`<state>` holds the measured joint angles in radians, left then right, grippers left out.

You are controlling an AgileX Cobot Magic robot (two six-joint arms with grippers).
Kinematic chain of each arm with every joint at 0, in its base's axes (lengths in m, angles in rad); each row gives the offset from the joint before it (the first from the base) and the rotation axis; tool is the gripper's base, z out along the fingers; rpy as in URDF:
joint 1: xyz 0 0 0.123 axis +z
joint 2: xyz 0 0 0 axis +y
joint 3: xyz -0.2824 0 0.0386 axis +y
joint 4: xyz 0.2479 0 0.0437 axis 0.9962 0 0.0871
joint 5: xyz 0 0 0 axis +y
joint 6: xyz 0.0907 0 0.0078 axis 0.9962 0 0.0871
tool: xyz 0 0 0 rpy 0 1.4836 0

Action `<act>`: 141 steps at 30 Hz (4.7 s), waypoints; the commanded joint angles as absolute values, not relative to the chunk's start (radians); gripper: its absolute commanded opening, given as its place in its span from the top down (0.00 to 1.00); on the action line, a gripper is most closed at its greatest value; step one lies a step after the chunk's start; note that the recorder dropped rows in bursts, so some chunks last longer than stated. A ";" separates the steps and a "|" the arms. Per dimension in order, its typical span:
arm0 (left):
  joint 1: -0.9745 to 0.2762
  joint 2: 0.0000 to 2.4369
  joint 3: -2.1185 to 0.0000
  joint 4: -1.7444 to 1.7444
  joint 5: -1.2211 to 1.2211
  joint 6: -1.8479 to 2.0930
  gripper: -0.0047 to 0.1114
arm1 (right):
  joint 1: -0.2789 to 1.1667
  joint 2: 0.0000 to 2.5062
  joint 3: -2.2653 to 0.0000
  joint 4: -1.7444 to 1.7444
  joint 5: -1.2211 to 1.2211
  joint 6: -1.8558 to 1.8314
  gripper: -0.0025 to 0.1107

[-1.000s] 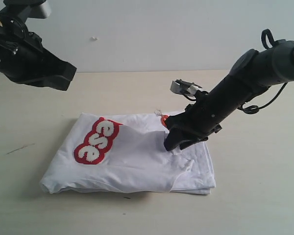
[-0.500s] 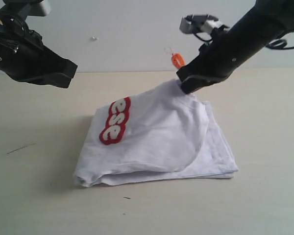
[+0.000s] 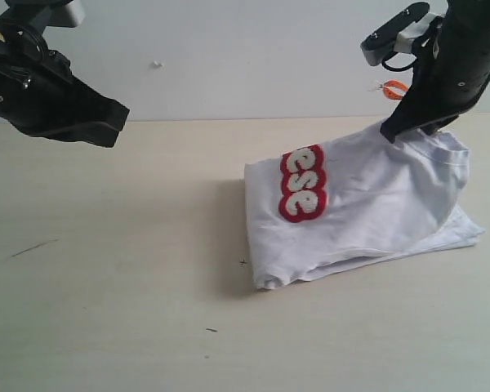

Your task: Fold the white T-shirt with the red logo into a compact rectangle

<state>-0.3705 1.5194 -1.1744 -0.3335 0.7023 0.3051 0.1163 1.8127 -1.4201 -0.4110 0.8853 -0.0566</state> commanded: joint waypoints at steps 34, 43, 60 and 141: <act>-0.369 1.512 -1.172 -0.387 0.709 0.313 0.96 | 0.220 2.114 -1.401 0.302 0.856 -0.371 0.98; -0.369 1.512 -1.172 -0.394 0.709 0.317 0.96 | 0.373 2.174 -1.401 0.365 0.779 -0.355 0.98; -0.369 1.512 -1.172 -0.405 0.710 0.320 0.96 | 0.553 2.157 -1.404 0.915 0.695 -0.720 0.98; -0.337 1.419 -1.058 -0.382 0.626 0.319 0.96 | 0.211 2.117 -1.253 0.835 0.774 -0.802 0.41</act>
<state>-0.3388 1.4210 -1.0573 -0.3697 0.6433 0.3134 0.1730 2.1020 -1.2517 0.8240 0.7823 -0.7676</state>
